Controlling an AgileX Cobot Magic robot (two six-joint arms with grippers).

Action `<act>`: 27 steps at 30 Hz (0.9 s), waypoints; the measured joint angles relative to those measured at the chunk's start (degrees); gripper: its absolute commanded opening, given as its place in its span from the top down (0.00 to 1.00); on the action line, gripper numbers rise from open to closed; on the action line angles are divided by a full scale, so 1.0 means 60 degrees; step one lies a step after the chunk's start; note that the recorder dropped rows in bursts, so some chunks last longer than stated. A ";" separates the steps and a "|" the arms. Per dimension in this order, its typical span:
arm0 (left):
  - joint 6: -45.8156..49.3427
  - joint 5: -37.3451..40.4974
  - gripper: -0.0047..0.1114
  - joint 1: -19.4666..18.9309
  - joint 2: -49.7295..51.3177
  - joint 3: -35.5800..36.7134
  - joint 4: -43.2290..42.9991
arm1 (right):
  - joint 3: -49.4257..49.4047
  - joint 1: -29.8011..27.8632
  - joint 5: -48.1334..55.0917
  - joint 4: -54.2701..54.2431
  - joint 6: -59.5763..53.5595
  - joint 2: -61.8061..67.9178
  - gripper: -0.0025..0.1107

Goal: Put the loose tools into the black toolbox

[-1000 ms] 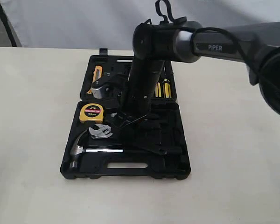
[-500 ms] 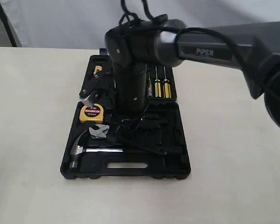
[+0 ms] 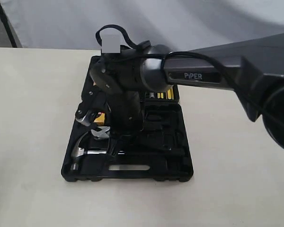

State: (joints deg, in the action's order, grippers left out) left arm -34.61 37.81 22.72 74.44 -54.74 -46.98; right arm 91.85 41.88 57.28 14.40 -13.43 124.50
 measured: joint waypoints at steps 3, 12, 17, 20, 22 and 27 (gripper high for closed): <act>0.0000 0.0000 0.95 0.0000 0.0000 0.0000 0.0000 | -0.0088 0.0000 -0.0072 0.0053 -0.0109 0.0000 0.98; 0.0000 0.0000 0.95 0.0000 0.0000 0.0000 0.0000 | 0.0781 -0.0204 0.0198 -0.0945 -0.1323 -0.0527 0.98; 0.0000 0.0000 0.95 0.0000 0.0000 0.0000 0.0000 | 0.1512 -0.1228 0.1460 -0.3612 -0.3034 -0.0809 0.98; 0.0000 0.0000 0.95 0.0000 0.0000 0.0000 0.0000 | 0.1380 -0.1918 0.1604 -0.4761 -0.3416 -0.0809 0.98; 0.0000 0.0000 0.95 0.0000 0.0000 0.0000 0.0000 | 0.1277 -0.2286 0.1604 -0.5182 -0.3480 -0.0792 0.96; 0.0000 0.0000 0.95 0.0000 0.0000 0.0000 0.0000 | 0.1214 -0.2379 0.1604 -0.5481 -0.3498 -0.0792 0.66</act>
State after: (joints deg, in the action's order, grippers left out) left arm -34.61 37.81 22.72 74.44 -54.74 -46.98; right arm 99.13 27.61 66.91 -18.49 -34.42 119.76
